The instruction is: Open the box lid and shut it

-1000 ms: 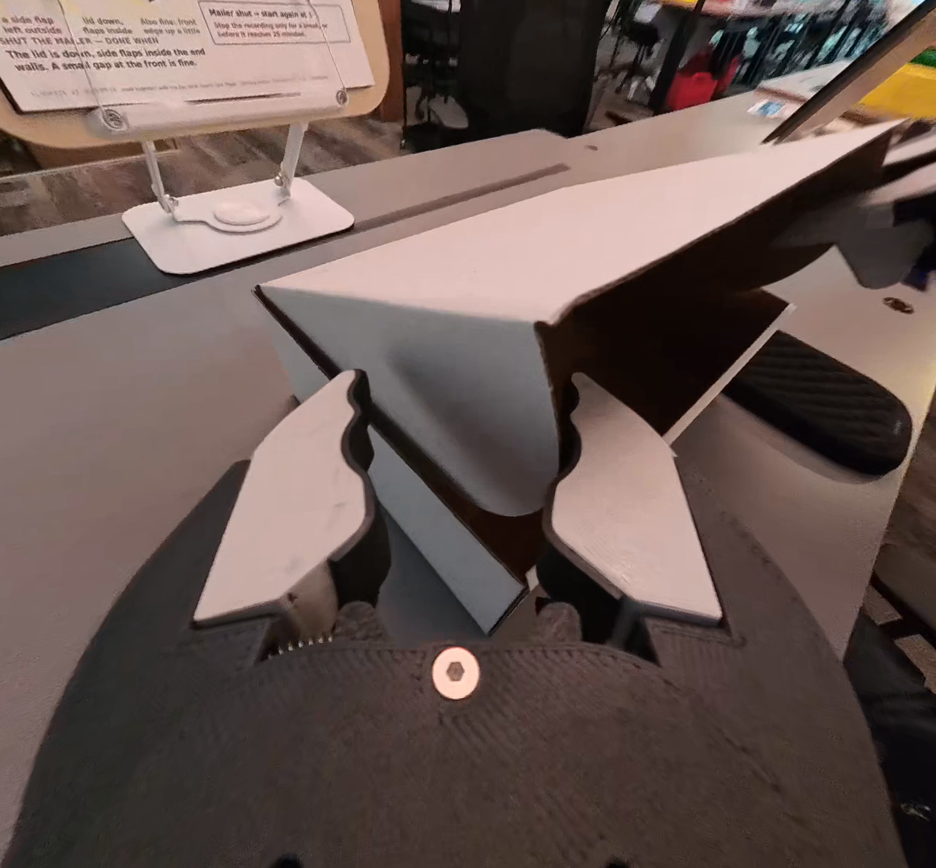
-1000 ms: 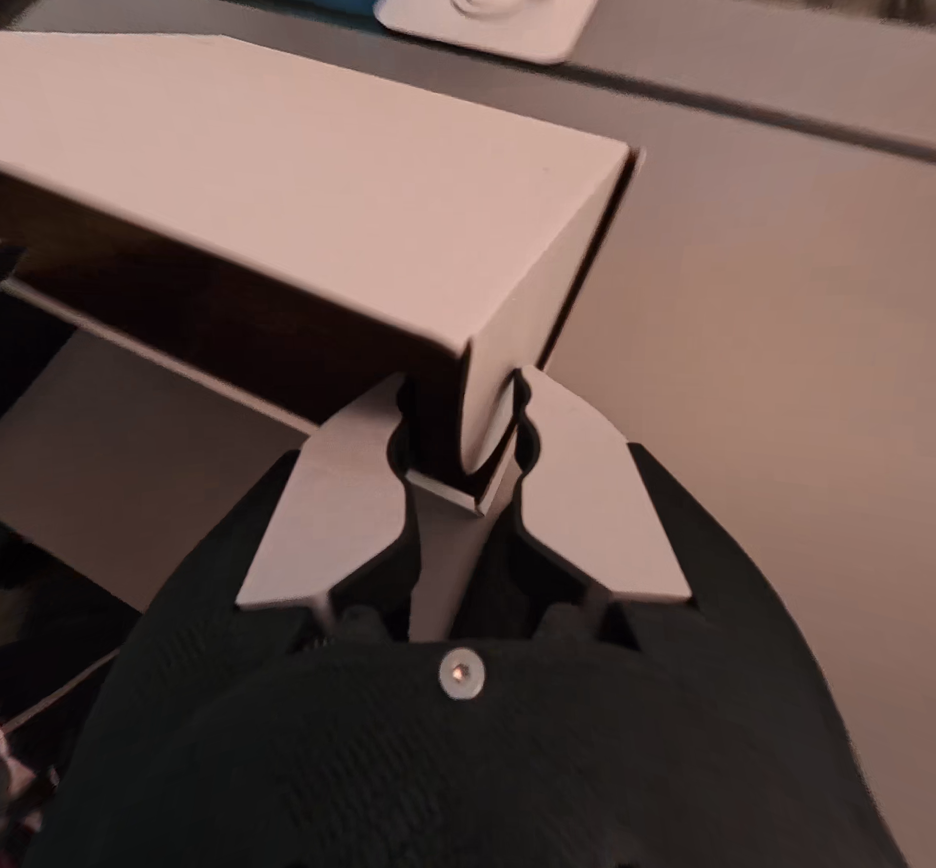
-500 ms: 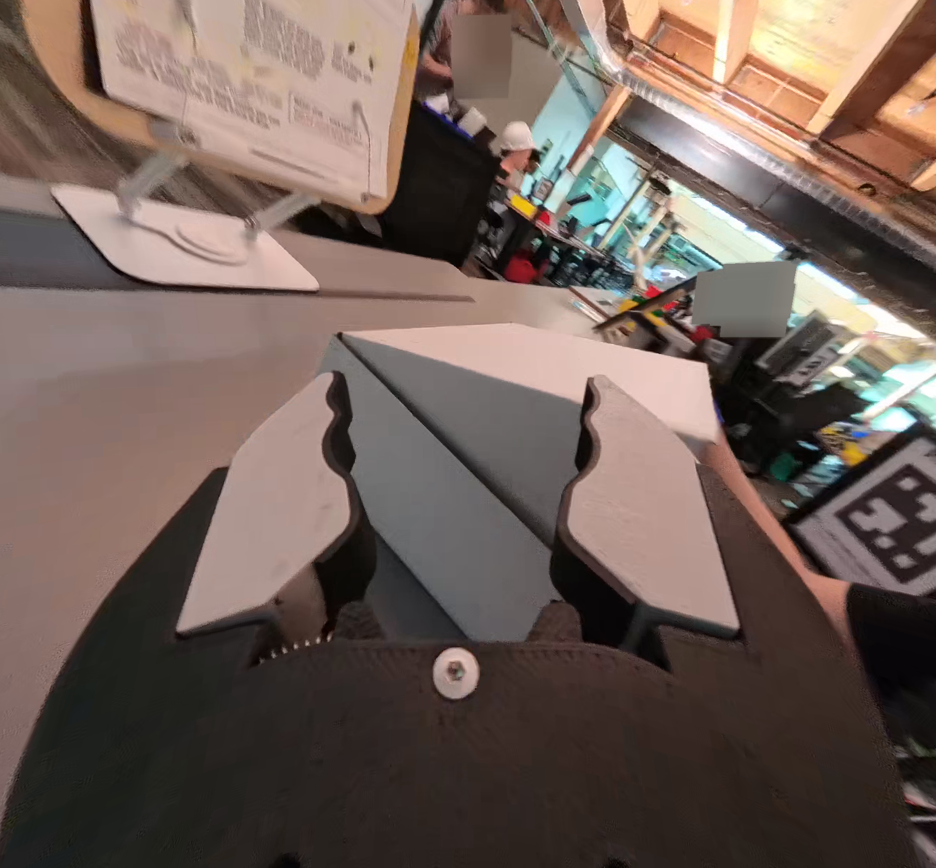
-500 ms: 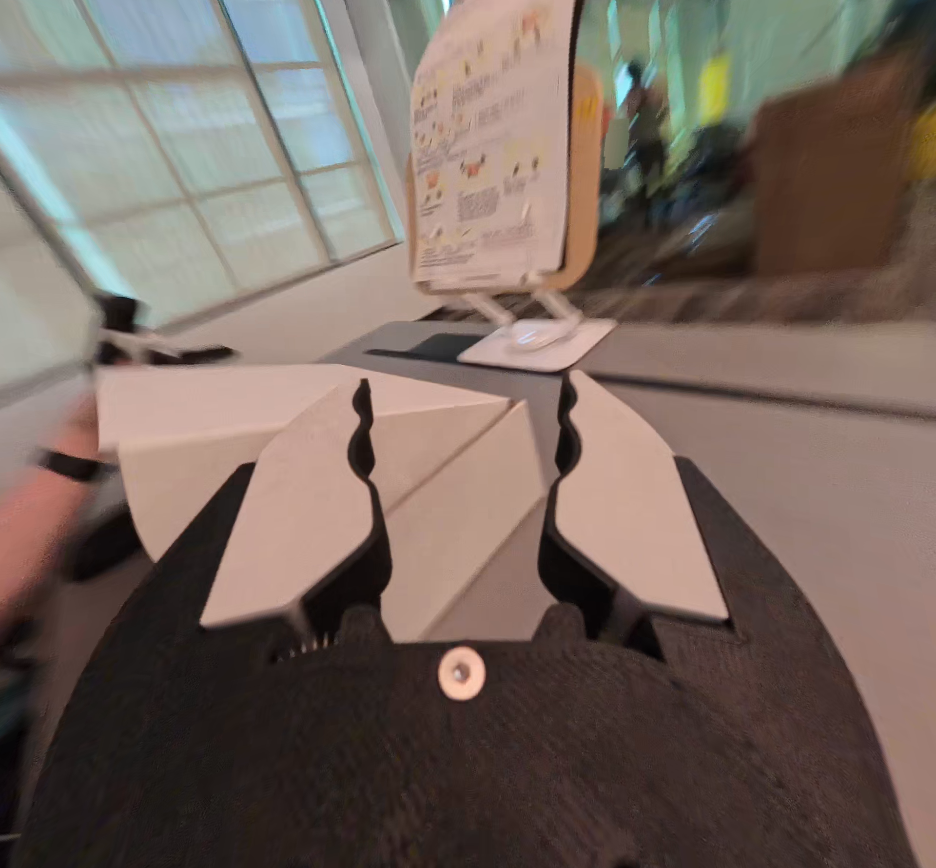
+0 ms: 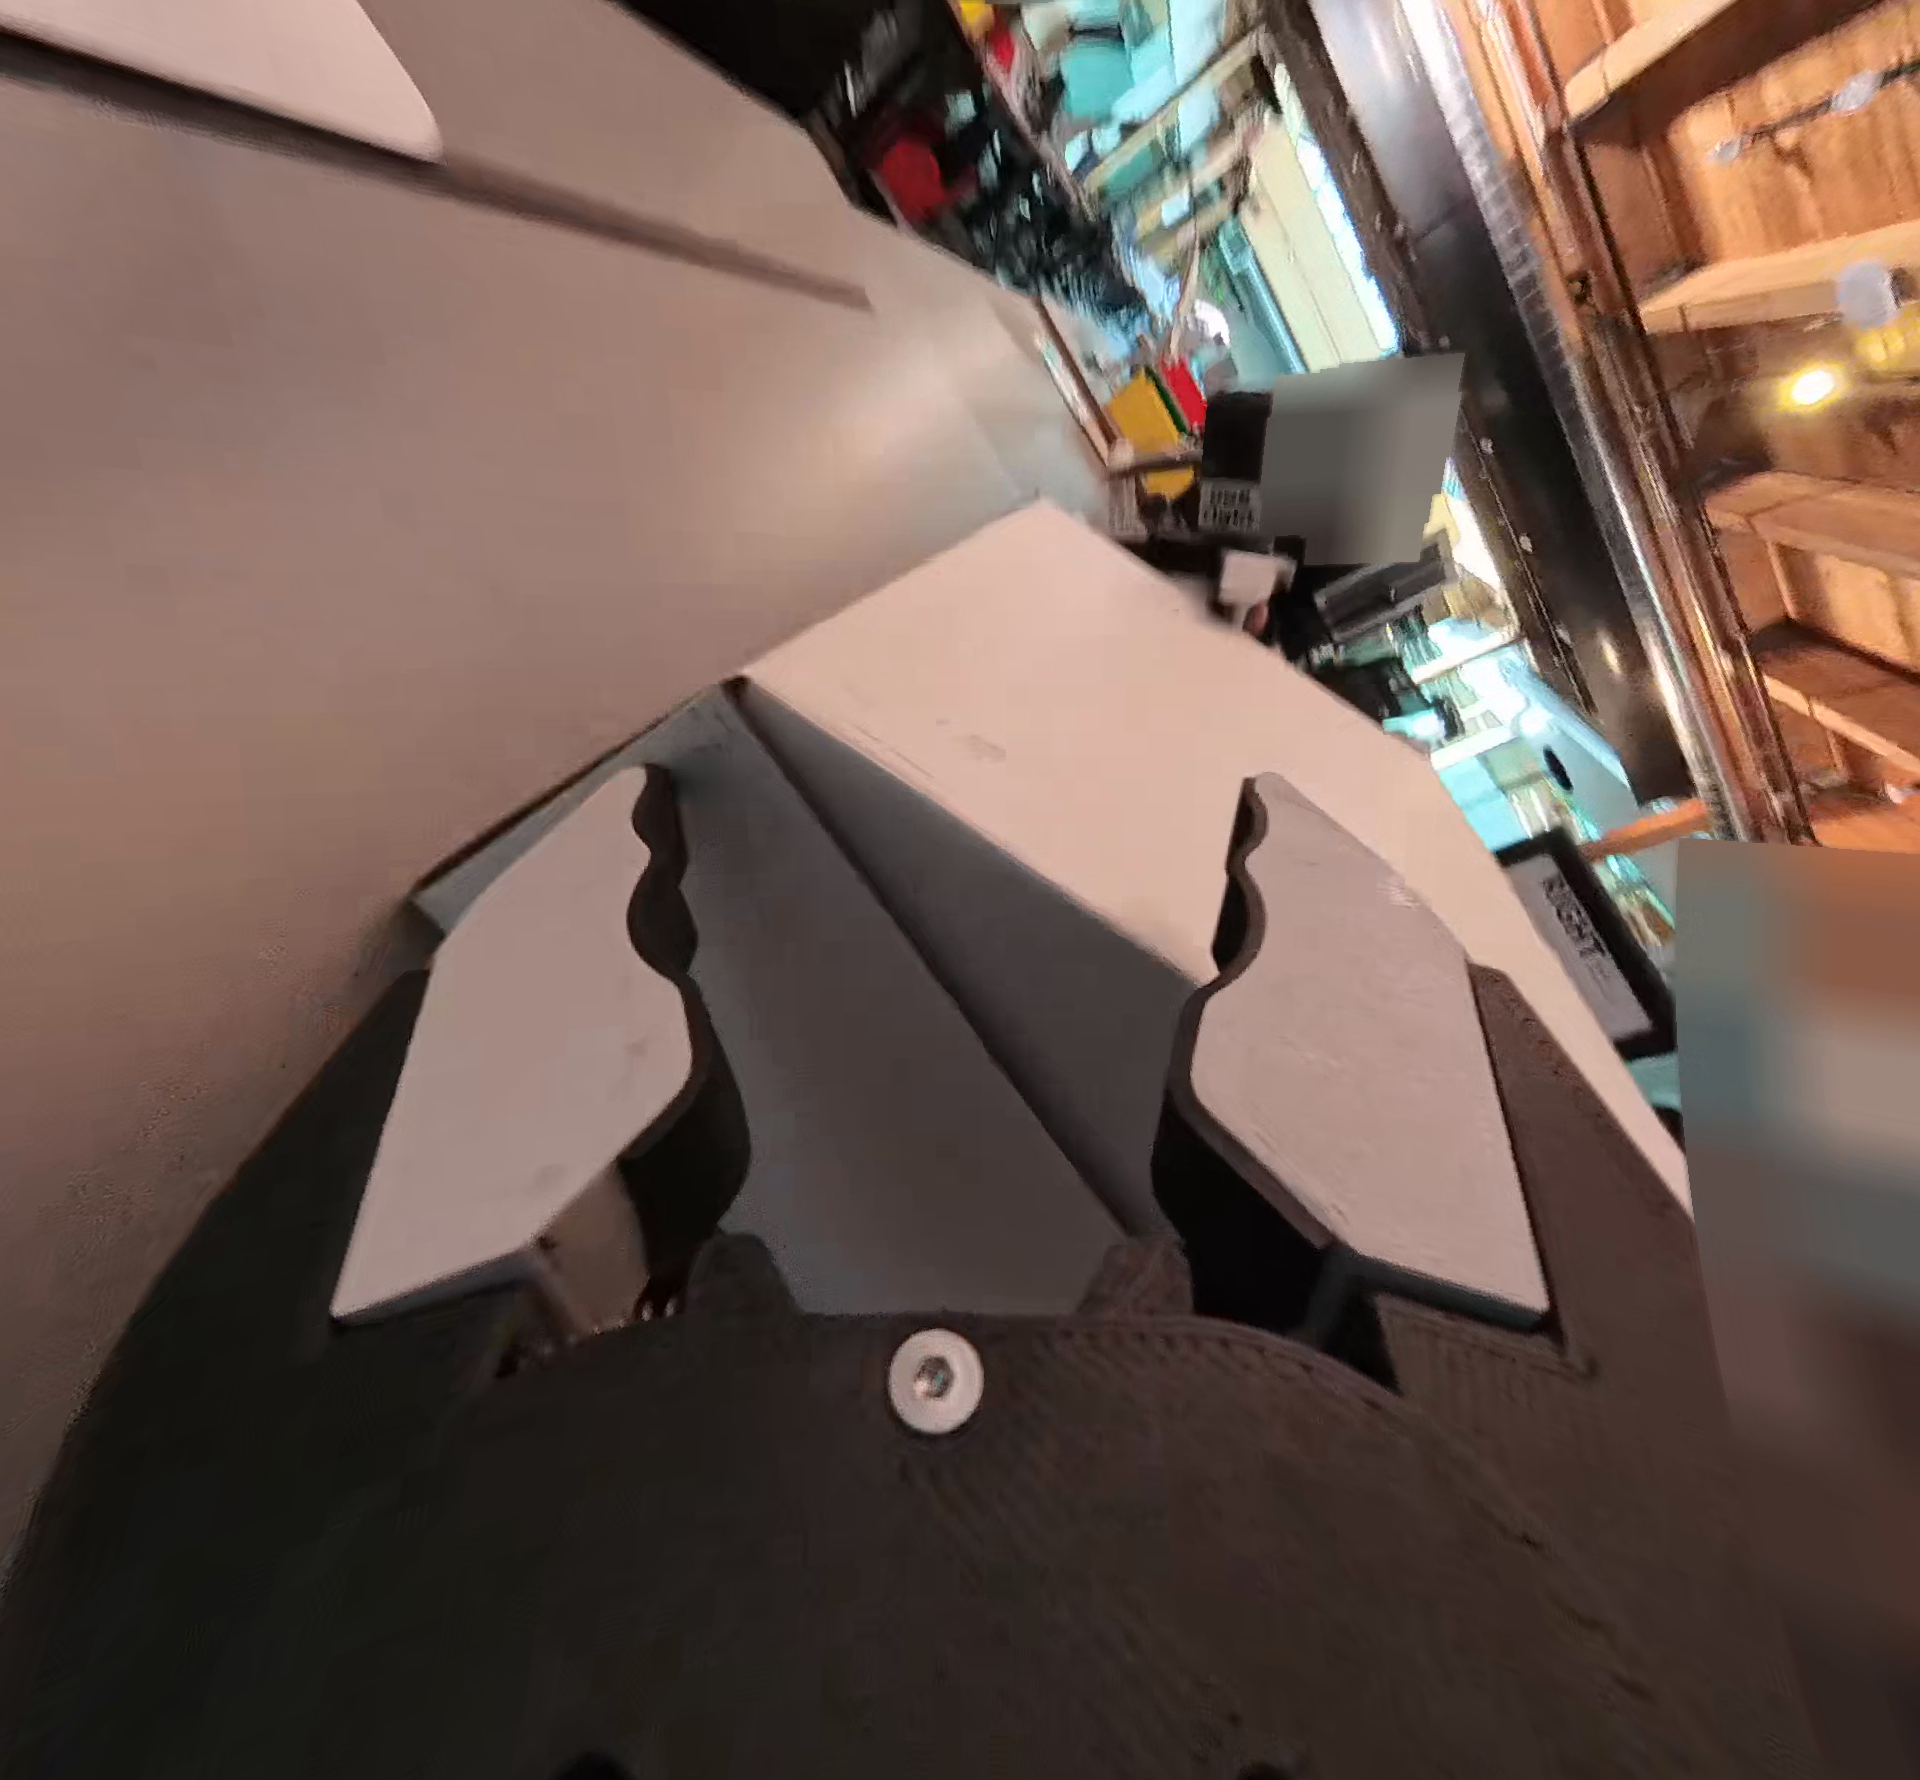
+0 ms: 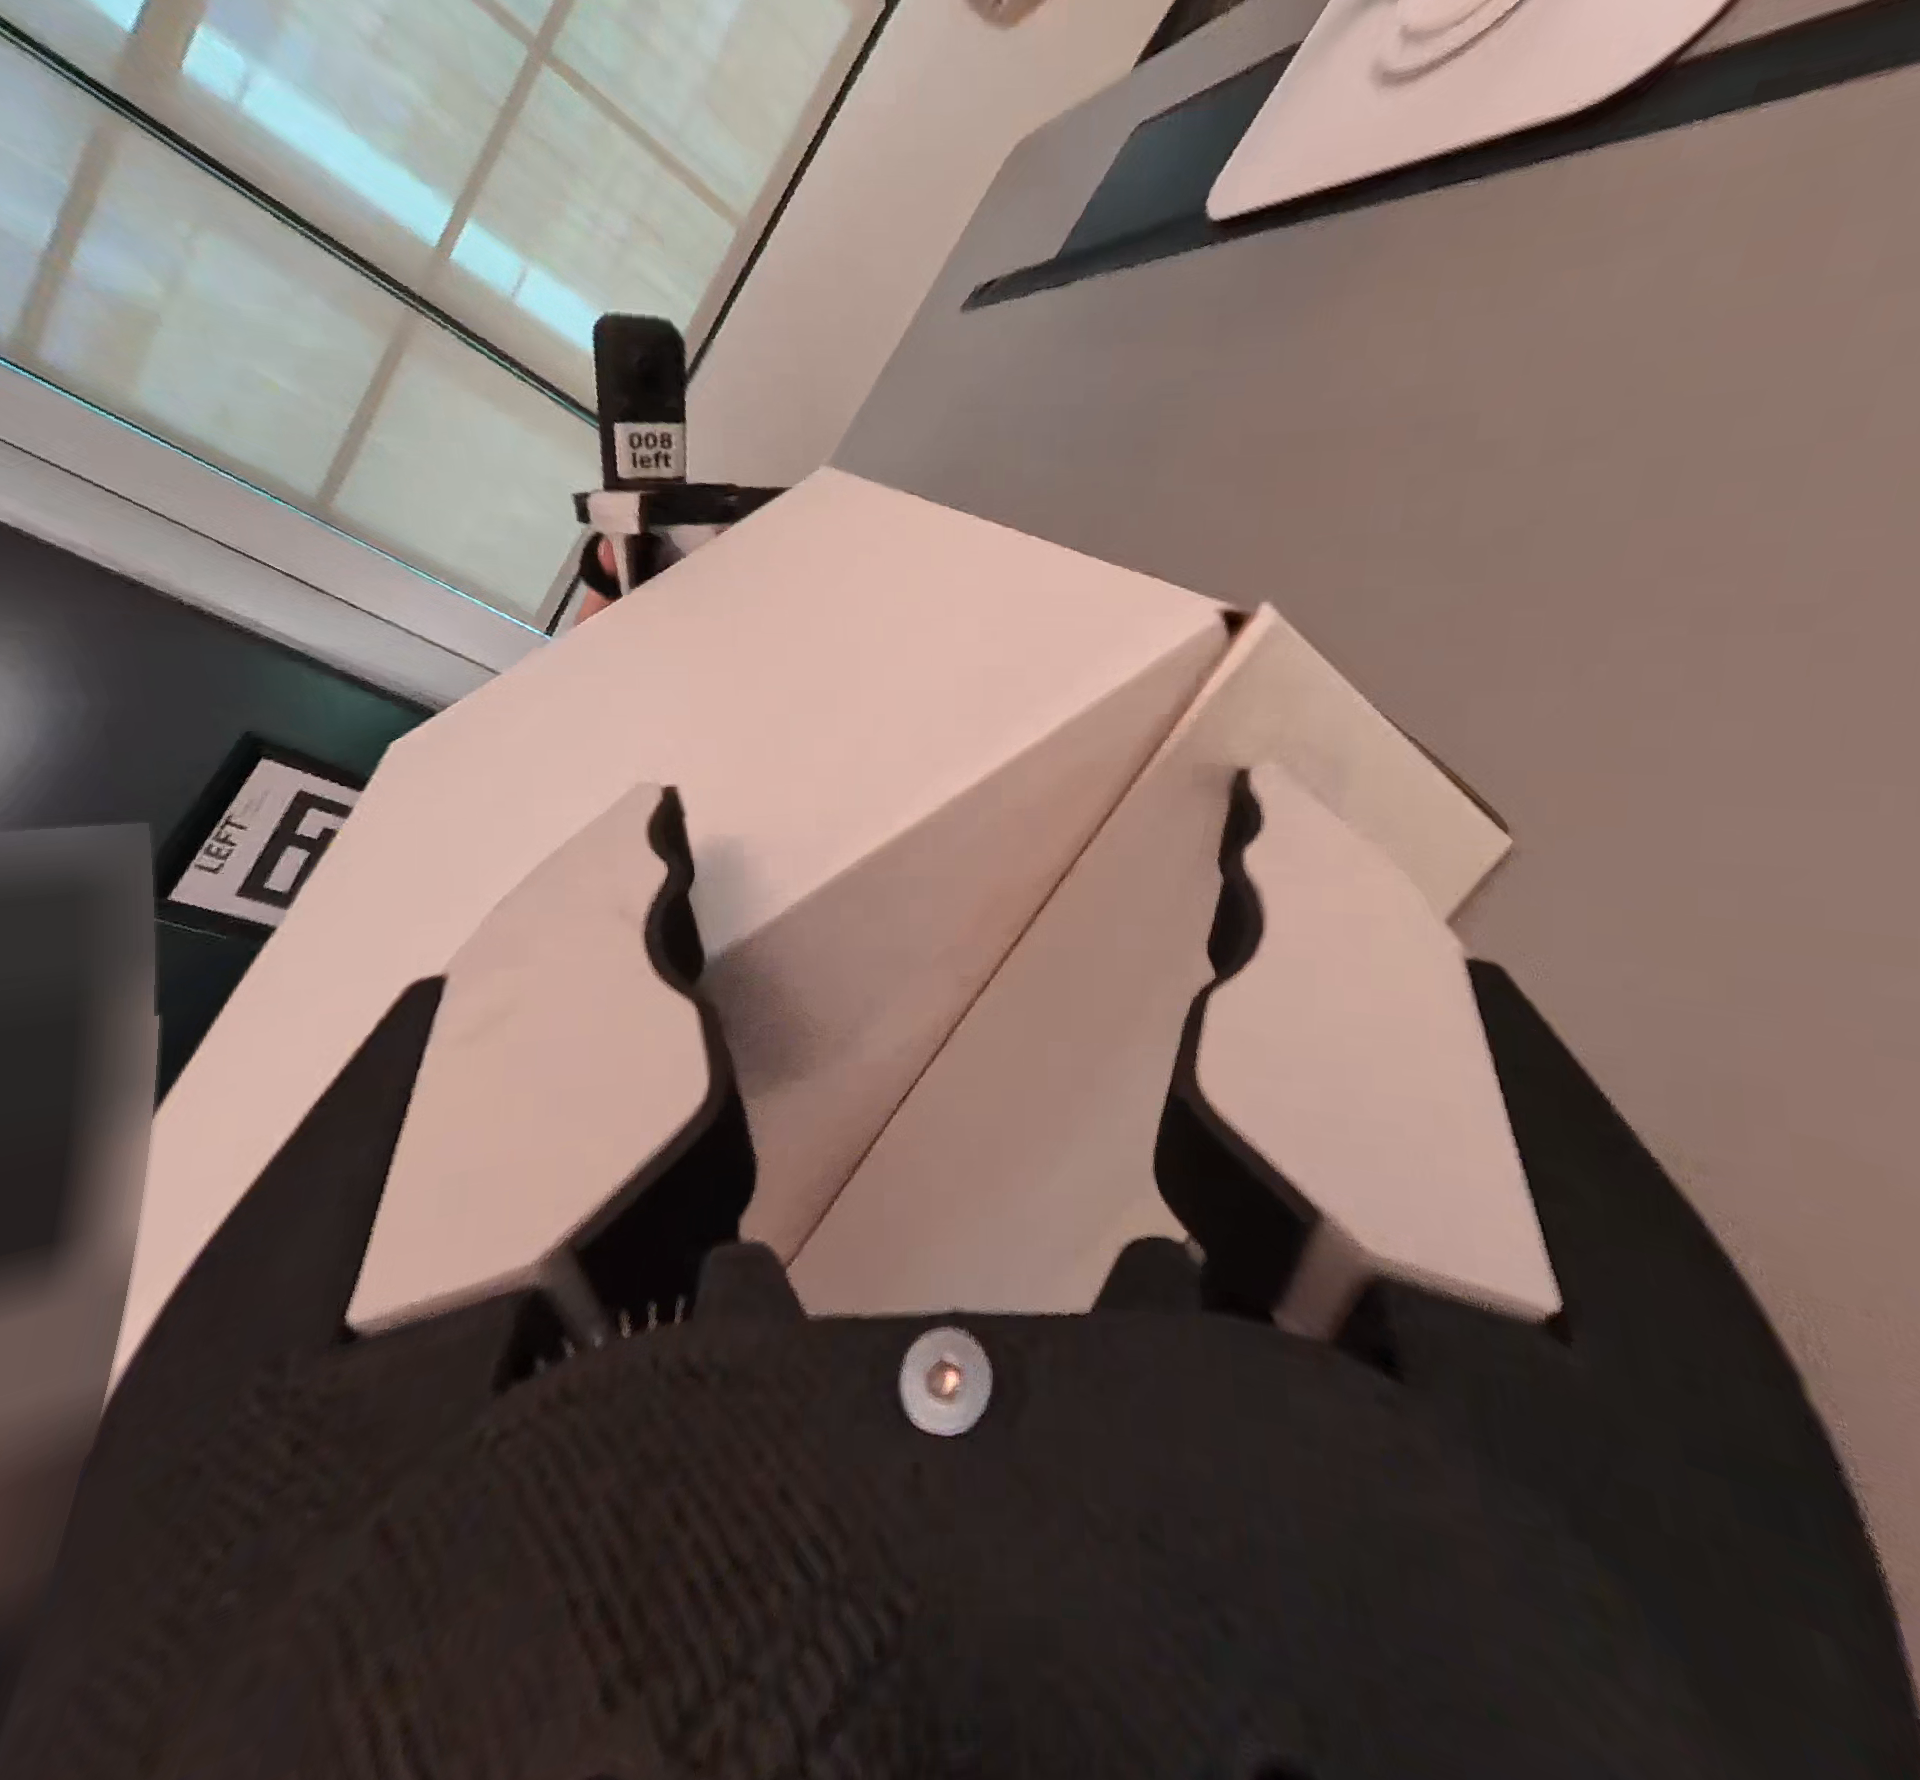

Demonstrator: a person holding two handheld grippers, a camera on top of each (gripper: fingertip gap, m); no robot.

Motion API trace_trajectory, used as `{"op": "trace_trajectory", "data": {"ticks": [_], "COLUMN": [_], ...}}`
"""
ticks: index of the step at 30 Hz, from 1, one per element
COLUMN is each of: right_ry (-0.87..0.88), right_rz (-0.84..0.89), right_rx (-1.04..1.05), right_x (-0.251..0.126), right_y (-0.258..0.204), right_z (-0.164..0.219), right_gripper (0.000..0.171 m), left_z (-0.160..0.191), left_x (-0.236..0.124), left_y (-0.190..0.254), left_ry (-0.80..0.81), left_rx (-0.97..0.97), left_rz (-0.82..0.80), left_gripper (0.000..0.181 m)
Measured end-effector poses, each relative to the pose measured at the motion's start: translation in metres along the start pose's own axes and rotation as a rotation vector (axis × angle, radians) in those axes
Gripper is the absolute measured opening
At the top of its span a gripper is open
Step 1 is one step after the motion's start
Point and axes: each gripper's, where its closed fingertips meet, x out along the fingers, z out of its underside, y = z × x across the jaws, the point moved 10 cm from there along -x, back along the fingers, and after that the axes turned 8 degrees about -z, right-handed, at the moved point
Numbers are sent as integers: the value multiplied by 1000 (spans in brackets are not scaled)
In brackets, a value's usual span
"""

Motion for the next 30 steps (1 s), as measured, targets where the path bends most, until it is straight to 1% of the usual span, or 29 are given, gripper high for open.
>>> {"op": "trace_trajectory", "data": {"ticks": [1, 2, 7, 11, 14, 16, 20, 25, 30], "right_ry": [-17, -33, -42, -85, -137, -149, -119, -103, -116], "right_rz": [18, 27, 35, 59, 102, 112, 87, 67, 82], "right_rx": [-9, -18, 12, -13, -98, -141, -196, -135, -133], "right_x": [1, 1, 2, 4, 7, 8, 5, 4, 4], "right_y": [-2, -3, -6, -6, -7, -8, -5, 0, -3], "right_z": [-1, -2, -2, -1, 1, 2, 9, 15, 15], "right_gripper": [98, 97, 96, 92, 87, 86, 84, 82, 82], "left_z": [0, -1, -3, -2, 3, 7, 10, 14, 40], "left_x": [4, 4, 4, 5, 8, 9, 8, -1, -25], "left_y": [1, 2, 3, 7, 7, 5, 2, 5, 25], "left_ry": [-4, -3, -49, -140, -246, -274, -244, -204, -193], "left_rx": [22, 48, 51, 108, 174, 178, 168, 138, 107], "left_rz": [-29, -56, -65, -110, -166, -183, -163, -116, -28], "left_gripper": [100, 97, 99, 99, 97, 97, 97, 98, 96]}}
